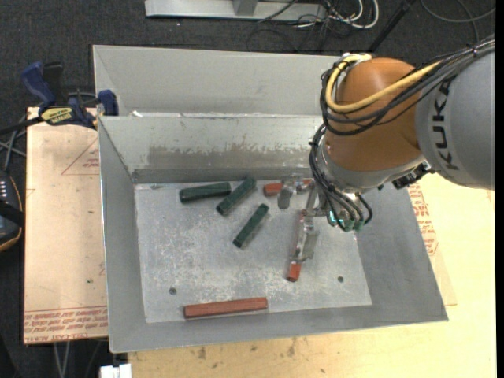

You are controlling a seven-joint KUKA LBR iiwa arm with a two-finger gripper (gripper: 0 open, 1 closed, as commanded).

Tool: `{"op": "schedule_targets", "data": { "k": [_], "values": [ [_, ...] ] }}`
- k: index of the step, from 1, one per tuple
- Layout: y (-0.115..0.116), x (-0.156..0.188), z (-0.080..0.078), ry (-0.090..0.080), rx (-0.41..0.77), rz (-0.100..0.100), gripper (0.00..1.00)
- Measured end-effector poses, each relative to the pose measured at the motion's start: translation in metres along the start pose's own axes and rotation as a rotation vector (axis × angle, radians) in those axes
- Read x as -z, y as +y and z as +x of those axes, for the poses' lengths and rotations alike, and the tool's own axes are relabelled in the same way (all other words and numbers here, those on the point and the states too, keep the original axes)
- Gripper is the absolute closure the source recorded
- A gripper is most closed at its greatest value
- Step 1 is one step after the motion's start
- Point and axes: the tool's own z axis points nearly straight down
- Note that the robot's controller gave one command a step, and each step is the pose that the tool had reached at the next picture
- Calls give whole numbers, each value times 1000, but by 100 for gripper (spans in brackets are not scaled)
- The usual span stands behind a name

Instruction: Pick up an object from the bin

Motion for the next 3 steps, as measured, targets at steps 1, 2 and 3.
{"op": "schedule_targets", "data": {
  "k": [1, 2, 3],
  "values": [
    [0, 4, -2, -8, -1, 0, 0],
    [-10, 29, -29, 1, 155, -1, 0],
    [-1, 50, -44, -13, 329, 3, 0]
  ]
}}
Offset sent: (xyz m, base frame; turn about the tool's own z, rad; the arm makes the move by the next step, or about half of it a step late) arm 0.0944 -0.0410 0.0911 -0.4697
